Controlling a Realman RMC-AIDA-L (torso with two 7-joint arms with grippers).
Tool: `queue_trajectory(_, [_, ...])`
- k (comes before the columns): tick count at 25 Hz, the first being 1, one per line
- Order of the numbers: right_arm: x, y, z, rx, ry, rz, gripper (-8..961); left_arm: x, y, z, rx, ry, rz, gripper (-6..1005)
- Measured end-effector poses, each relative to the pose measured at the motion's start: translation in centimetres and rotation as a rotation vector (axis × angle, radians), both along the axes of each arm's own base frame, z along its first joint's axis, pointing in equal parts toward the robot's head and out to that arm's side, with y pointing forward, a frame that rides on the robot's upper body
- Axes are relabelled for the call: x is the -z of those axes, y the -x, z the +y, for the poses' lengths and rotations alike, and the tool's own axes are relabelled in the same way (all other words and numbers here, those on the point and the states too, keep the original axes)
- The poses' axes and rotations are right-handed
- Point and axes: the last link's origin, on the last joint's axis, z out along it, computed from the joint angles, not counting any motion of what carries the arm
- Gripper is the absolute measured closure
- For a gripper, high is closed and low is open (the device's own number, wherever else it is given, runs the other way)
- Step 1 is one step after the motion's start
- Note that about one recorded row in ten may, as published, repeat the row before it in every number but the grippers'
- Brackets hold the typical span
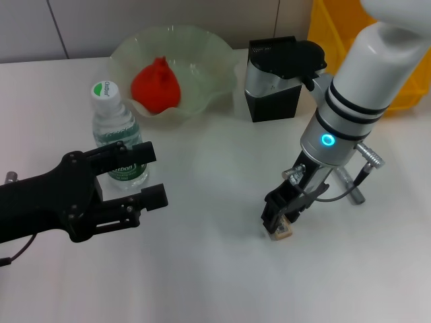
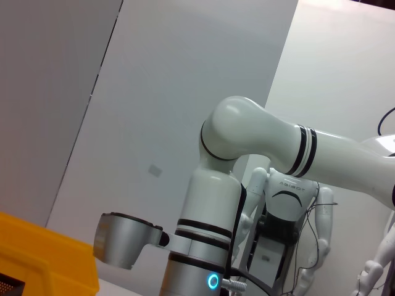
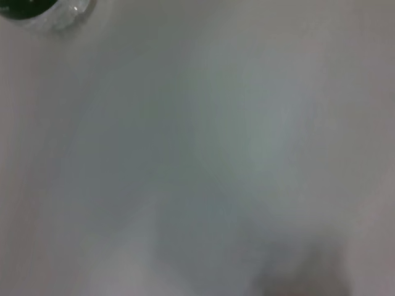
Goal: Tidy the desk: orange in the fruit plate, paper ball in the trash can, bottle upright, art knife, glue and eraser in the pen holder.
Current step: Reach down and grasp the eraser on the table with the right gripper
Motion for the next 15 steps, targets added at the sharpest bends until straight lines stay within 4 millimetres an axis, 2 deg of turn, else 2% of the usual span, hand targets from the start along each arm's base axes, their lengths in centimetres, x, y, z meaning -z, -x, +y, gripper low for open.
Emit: queue_trajectory(15, [0.19, -0.18, -0.15, 0.006, 0.013, -0.004, 582, 0.06, 0.01, -0.01, -0.001, 0.0, 0.001, 223])
